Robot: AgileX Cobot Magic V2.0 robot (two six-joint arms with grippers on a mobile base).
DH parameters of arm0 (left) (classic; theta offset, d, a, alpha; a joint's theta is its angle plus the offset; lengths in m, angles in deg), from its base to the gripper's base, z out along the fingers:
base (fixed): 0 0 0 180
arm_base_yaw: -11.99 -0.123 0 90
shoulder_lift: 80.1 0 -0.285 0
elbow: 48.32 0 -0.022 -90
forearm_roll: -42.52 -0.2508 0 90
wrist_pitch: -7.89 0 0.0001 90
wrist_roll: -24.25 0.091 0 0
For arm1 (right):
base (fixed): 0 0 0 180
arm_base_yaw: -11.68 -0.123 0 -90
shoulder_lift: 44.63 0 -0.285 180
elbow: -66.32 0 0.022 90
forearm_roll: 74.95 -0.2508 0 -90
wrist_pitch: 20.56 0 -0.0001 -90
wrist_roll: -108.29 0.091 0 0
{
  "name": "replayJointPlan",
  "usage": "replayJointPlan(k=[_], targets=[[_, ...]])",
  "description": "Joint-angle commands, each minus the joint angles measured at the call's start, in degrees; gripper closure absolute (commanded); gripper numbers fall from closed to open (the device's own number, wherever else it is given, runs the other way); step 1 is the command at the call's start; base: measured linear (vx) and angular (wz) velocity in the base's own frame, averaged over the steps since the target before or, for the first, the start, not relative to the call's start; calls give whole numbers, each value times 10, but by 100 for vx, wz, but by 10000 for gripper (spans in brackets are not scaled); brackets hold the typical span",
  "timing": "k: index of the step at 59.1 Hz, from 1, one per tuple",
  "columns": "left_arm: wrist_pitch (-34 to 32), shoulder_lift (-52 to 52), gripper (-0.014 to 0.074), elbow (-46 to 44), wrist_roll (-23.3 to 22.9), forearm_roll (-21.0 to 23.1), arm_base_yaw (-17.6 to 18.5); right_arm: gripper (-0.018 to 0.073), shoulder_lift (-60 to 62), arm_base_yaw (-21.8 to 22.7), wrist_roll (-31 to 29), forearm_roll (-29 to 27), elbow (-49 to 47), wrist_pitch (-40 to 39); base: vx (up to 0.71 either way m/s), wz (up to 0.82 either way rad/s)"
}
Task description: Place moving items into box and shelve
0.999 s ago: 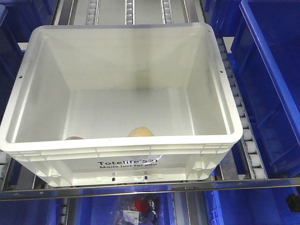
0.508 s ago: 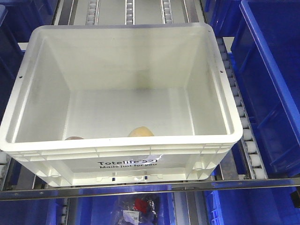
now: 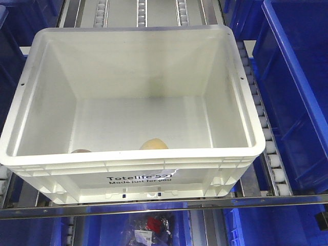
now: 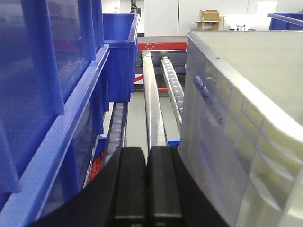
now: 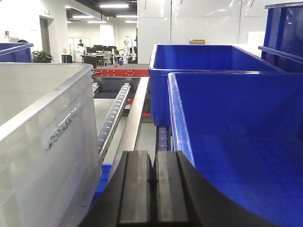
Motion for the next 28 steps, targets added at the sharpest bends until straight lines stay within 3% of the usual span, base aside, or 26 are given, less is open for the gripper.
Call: replayJointPlan(k=[1, 28], targets=[[-50, -8, 619, 16, -7, 2, 2, 575, 8, -1, -3, 1, 11, -53, 0, 0], [-50, -8, 619, 16, -7, 2, 2, 575, 8, -1, -3, 1, 11, -52, 0, 0]])
